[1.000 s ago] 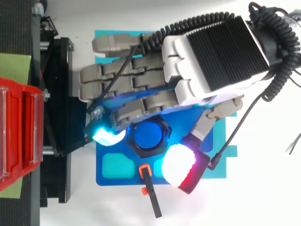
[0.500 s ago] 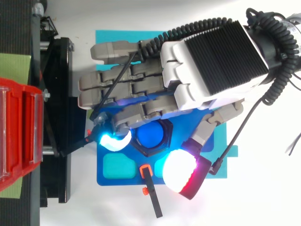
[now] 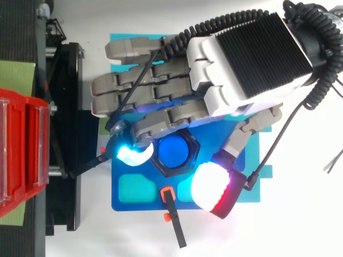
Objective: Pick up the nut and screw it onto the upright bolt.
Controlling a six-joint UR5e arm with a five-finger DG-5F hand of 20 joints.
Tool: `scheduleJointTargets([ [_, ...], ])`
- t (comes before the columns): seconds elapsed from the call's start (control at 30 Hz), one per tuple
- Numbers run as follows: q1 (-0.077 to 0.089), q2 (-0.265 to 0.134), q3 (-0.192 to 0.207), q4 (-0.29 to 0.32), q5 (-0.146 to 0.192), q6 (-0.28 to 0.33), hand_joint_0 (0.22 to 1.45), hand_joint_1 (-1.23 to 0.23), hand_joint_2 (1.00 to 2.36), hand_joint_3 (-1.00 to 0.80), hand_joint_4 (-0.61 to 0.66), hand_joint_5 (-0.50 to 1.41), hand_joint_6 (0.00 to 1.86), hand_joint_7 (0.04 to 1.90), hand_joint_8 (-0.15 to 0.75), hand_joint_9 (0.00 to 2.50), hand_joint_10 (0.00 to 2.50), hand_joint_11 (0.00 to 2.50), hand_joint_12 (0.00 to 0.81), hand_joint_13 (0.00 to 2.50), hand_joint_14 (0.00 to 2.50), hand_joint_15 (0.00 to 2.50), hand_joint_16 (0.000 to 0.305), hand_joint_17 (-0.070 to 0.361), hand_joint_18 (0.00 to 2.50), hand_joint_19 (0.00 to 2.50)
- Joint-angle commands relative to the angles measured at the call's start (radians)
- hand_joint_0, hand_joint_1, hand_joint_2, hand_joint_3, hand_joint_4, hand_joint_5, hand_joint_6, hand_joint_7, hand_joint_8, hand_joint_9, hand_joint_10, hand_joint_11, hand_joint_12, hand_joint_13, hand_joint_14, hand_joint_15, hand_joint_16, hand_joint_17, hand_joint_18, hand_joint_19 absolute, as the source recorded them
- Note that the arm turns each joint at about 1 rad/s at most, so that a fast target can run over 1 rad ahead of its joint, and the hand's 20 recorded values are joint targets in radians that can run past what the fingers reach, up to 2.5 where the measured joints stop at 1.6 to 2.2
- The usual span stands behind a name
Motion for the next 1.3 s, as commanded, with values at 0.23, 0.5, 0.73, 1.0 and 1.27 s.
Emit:
scheduleJointTargets([
  [0.23, -0.007, 0.000, 0.000, 0.002, -0.009, 0.000, 0.50, -0.21, 1.00, -0.50, 0.25, -0.14, 0.50, 1.27, 0.255, 0.40, 0.00, 0.00, 0.304, 0.23, 0.00, 0.00, 0.035, 0.078, 0.00, 0.00],
  [0.5, -0.012, 0.000, 0.000, 0.002, -0.018, 0.000, 0.50, -0.21, 1.00, -0.50, 0.25, -0.13, 0.50, 1.29, 0.258, 0.43, 0.00, 0.00, 0.301, 0.25, 0.00, 0.00, 0.034, 0.076, 0.00, 0.00],
  [0.73, -0.018, 0.000, 0.000, 0.003, -0.023, 0.000, 0.51, -0.11, 1.00, -0.50, 0.21, -0.10, 0.50, 1.33, 0.258, 0.47, 0.00, 0.00, 0.299, 0.27, 0.00, 0.00, 0.033, 0.075, 0.00, 0.00],
  [1.0, -0.030, 0.000, 0.000, 0.008, -0.040, 0.000, 0.51, -0.09, 1.00, -0.50, 0.23, -0.07, 0.50, 1.35, 0.263, 0.51, 0.00, 0.00, 0.295, 0.29, 0.00, 0.00, 0.033, 0.074, 0.00, 0.00],
  [1.27, -0.045, 0.000, 0.000, 0.011, -0.055, -0.002, 0.52, -0.11, 1.00, -0.50, 0.23, -0.05, 0.53, 1.34, 0.264, 0.55, 0.00, 0.00, 0.288, 0.33, 0.00, 0.00, 0.031, 0.071, 0.00, 0.00],
])
